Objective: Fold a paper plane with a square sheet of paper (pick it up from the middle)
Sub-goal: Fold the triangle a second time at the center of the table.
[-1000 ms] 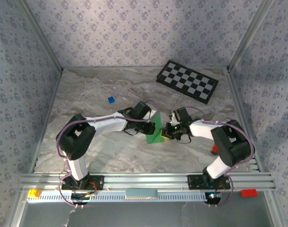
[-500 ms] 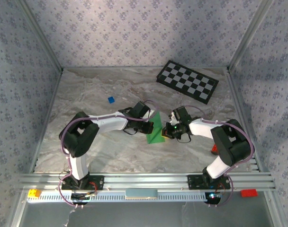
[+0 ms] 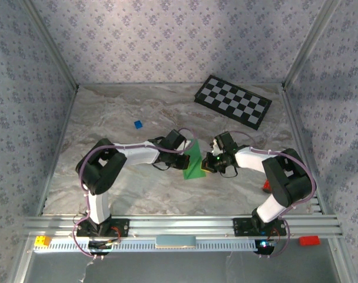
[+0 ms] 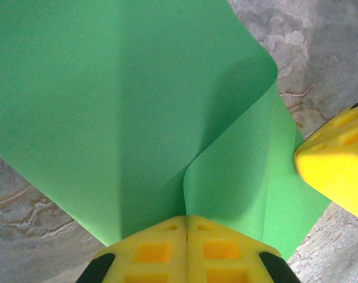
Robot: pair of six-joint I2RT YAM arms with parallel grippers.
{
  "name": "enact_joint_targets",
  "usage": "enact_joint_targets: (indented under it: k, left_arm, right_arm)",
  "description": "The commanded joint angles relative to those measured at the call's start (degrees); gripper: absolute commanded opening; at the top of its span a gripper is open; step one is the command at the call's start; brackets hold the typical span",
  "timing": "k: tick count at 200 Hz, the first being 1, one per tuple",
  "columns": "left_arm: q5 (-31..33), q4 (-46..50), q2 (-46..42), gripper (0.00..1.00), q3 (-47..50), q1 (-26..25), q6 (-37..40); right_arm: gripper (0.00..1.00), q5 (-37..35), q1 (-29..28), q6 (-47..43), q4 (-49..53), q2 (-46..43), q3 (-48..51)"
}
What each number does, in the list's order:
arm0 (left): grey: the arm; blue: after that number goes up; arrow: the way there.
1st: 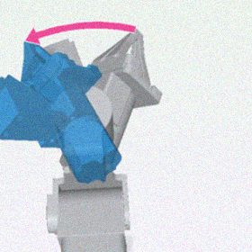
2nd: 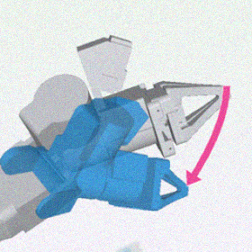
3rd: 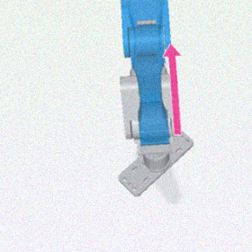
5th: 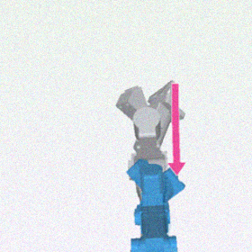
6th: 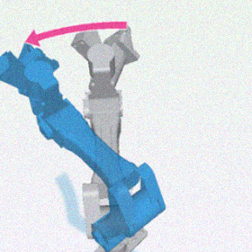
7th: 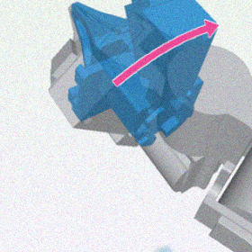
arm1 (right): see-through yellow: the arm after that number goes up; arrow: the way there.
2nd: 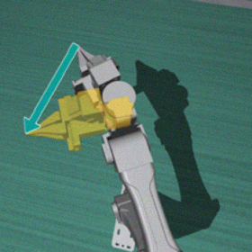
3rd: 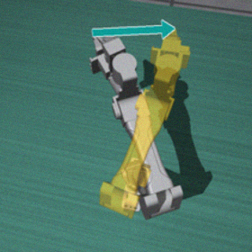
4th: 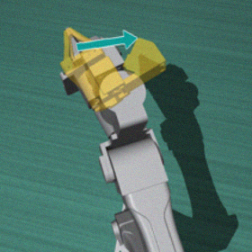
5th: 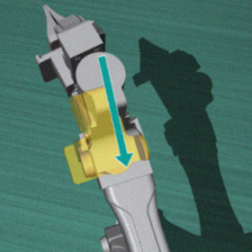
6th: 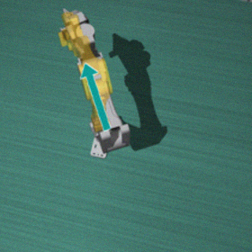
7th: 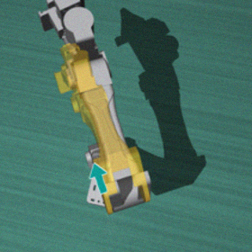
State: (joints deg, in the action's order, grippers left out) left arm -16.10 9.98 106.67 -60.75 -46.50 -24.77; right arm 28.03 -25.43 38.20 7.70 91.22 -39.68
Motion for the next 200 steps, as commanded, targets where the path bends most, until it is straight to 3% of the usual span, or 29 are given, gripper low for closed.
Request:
enact_joint_targets:
  k: [1,46,113,200]
  left_arm:
    - [-1.0,-1.0,0.4,0.00,0.7,0.2,-0.4]
    - [-1.2,-1.1,0.6,0.00,0.5,0.1,-0.4]
    - [2.0,-1.5,-1.4,0.00,0.2,0.3,-1.6]
    - [6.0,-0.3,-0.9,0.00,-0.9,0.3,-0.7]
  right_arm:
    - [0.03,1.9,-0.3,1.3,0.2,-2.1,-0.3]
    - [0.04,4.0,-0.9,2.0,-1.7,-0.3,-0.4]
    - [0.01,-4.1,-1.2,-1.7,9.1,3.1,-2.5]
    - [0.00,-3.8,-1.1,-1.7,8.1,3.6,-2.3]
